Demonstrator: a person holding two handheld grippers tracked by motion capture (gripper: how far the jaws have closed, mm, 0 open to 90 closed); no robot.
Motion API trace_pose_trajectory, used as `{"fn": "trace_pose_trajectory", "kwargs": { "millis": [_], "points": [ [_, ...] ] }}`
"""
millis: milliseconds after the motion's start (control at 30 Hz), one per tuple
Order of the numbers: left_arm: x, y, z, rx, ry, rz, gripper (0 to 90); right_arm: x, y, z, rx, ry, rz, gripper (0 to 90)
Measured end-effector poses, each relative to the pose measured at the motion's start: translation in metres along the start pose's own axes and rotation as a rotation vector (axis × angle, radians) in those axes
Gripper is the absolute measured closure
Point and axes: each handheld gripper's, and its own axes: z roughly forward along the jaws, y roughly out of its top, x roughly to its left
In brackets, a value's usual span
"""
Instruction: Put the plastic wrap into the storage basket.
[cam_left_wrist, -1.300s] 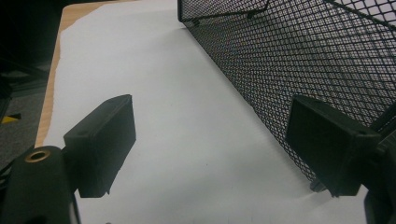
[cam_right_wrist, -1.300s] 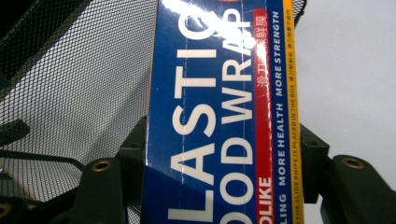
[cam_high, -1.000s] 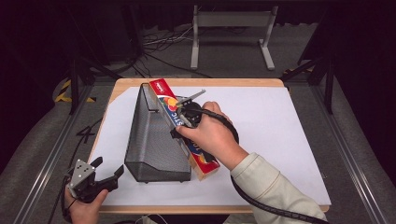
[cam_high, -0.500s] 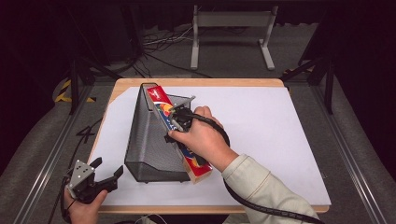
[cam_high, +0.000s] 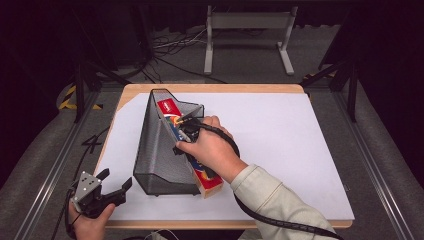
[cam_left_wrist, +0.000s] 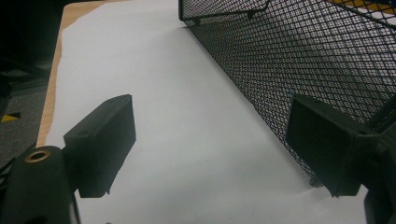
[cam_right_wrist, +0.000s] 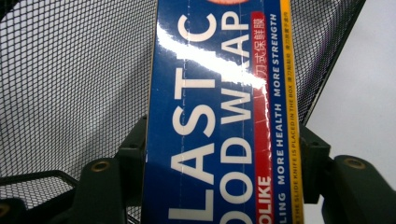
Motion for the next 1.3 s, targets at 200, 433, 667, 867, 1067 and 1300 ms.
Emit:
{"fn": "trace_pose_trajectory", "kwargs": {
  "millis": [200, 433, 667, 867, 1067, 1300],
  "points": [
    [0.0, 0.0, 0.0, 0.0, -0.001, 0.0, 16.9, 0.002, 0.003, 0.006, 0.034, -0.015, 0.001, 39.1],
    [0.001, 0.0, 0.002, 0.012, -0.007, 0.0, 16.9, 0.002, 0.008, 0.015, 0.089, -0.044, 0.008, 39.0],
    [0.001, 0.0, 0.002, 0.014, -0.011, 0.005, 16.9, 0.003, 0.011, 0.019, 0.116, -0.039, -0.007, 38.9],
    [0.001, -0.001, 0.001, 0.015, -0.009, 0.003, 16.9, 0.001, 0.013, 0.025, 0.152, -0.031, -0.015, 38.3],
    [0.001, -0.001, 0.001, 0.015, -0.007, 0.0, 16.8, 0.002, 0.015, 0.02, 0.105, -0.021, -0.03, 33.1],
    [0.003, -0.003, -0.002, 0.013, -0.002, -0.01, 16.9, 0.004, 0.017, 0.012, 0.062, -0.003, -0.072, 26.7]
  ]
}}
